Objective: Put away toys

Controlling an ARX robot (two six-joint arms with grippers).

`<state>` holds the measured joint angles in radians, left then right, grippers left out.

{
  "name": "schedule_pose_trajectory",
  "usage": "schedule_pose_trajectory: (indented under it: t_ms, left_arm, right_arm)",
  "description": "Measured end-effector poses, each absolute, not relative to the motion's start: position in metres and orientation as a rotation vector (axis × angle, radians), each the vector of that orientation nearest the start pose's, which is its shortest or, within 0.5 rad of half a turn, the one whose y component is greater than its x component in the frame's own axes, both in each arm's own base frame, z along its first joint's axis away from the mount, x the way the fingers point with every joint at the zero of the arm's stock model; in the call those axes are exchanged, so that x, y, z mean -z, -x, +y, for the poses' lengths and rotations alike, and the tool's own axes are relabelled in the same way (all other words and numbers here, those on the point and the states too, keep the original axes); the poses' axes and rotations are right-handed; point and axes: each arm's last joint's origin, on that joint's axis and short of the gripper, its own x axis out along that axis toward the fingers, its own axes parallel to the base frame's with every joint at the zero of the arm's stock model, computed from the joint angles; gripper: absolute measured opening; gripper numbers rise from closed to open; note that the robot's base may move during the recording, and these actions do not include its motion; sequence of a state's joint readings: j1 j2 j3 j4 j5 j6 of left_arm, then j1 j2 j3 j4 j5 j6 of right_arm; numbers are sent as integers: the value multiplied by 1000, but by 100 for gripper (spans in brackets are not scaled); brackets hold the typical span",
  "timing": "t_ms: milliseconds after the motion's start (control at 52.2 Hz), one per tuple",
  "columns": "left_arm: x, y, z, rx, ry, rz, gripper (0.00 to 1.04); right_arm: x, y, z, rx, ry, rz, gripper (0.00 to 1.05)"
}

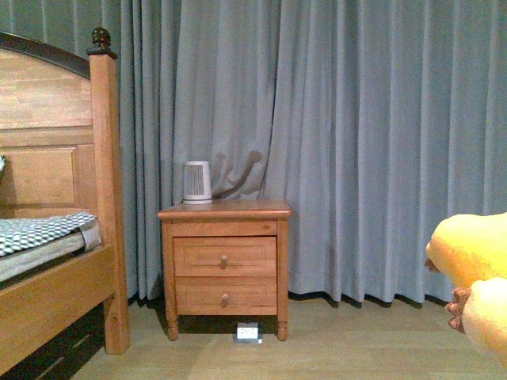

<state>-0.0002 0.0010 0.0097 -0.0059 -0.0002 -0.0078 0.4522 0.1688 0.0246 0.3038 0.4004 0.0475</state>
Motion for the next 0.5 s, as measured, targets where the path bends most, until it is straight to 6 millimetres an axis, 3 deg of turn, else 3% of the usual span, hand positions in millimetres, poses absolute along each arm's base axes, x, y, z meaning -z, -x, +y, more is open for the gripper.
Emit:
schedule_pose_trajectory:
  t_ms: [498]
  left_arm:
    - [-166, -97, 0, 0, 8, -3, 99]
  right_arm:
    - [-187, -99, 35, -56, -113, -144, 19]
